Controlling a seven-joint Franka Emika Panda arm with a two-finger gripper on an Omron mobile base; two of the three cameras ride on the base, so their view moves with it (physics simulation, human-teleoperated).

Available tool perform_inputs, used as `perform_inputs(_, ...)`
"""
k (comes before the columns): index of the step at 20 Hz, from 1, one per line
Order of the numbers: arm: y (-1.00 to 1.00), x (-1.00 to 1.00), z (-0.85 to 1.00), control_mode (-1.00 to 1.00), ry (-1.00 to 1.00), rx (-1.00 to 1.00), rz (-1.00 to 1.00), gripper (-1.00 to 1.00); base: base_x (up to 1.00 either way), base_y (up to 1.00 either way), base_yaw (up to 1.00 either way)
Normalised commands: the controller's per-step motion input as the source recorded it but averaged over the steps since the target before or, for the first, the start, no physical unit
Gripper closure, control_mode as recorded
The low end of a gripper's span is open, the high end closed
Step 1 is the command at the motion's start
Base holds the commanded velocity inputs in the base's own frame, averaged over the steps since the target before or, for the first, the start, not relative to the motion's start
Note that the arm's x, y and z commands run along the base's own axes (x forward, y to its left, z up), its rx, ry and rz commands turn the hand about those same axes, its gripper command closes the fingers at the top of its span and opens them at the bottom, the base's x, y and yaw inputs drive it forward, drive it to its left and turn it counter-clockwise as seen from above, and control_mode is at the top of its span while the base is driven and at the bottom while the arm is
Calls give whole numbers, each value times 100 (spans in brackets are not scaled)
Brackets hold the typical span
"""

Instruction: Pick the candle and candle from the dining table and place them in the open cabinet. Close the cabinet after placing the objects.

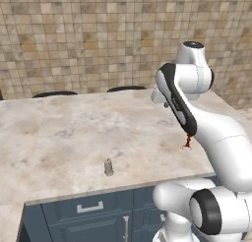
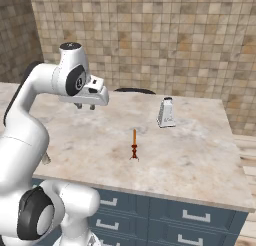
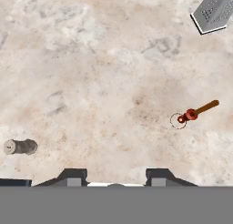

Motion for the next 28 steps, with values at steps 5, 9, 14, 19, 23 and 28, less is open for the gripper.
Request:
perform_inputs(5, 0, -11, -2, -100, 0, 2, 0, -100, 0, 0, 0)
perform_inputs(9, 14, -26, -10, -100, 0, 2, 0, -100, 0, 0, 0)
perform_inputs(14, 17, -26, -9, -100, 0, 11, 0, -100, 0, 0, 0)
perform_inputs(19, 20, -14, -13, -100, 4, 17, 0, -100, 0, 0, 0)
perform_inputs(23, 24, -5, -22, -100, 10, 23, 0, -100, 0, 0, 0)
perform_inputs(28, 32, -1, -31, -100, 5, 15, 0, -100, 0, 0, 0)
